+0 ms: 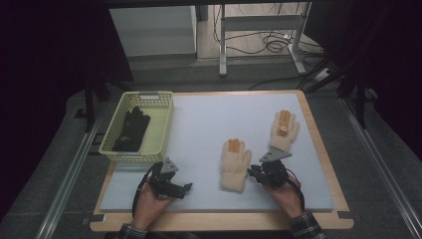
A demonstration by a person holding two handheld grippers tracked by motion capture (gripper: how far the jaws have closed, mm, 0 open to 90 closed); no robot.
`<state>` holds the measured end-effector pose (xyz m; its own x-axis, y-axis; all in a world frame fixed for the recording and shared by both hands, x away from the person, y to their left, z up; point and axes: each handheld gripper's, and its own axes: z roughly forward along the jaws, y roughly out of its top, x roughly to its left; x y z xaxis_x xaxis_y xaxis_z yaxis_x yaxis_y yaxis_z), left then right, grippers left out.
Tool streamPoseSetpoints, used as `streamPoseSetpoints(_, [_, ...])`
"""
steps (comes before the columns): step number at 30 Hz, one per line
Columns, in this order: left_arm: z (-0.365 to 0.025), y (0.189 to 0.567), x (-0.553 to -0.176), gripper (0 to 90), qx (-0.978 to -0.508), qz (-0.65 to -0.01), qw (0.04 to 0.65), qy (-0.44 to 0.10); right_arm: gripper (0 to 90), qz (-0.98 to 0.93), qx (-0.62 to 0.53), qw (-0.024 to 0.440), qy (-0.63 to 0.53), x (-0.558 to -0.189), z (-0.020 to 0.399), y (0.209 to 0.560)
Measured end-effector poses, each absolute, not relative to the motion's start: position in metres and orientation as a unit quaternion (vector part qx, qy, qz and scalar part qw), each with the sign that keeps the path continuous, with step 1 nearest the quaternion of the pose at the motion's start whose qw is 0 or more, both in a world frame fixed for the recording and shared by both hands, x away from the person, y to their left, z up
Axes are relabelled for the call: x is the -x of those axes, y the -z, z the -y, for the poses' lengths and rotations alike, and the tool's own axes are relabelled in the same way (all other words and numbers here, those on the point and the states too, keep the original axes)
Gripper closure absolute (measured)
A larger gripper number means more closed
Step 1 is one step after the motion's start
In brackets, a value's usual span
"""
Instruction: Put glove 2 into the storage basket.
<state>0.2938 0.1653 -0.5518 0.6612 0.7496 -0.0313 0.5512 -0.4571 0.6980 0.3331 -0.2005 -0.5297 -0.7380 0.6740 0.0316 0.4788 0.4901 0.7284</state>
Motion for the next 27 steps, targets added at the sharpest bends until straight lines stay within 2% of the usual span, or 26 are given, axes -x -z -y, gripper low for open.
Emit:
streamPoseSetpoints(14, [-0.165,0.552,-0.294,1.5,-0.842,-0.386,0.35,-0.142,71.1,-0.857,-0.315,0.127,-0.387,-0.342,0.172,0.532])
streamPoseSetpoints(18, [-0.165,0.552,-0.294,1.5,-0.842,-0.386,0.35,-0.142,66.7,-0.848,-0.33,0.132,-0.393,-0.343,0.189,0.527])
streamPoseSetpoints(27, [-0.165,0.552,-0.294,1.5,-0.841,-0.387,0.35,-0.141,66.5,-0.826,-0.373,0.148,-0.397,-0.349,0.234,0.514])
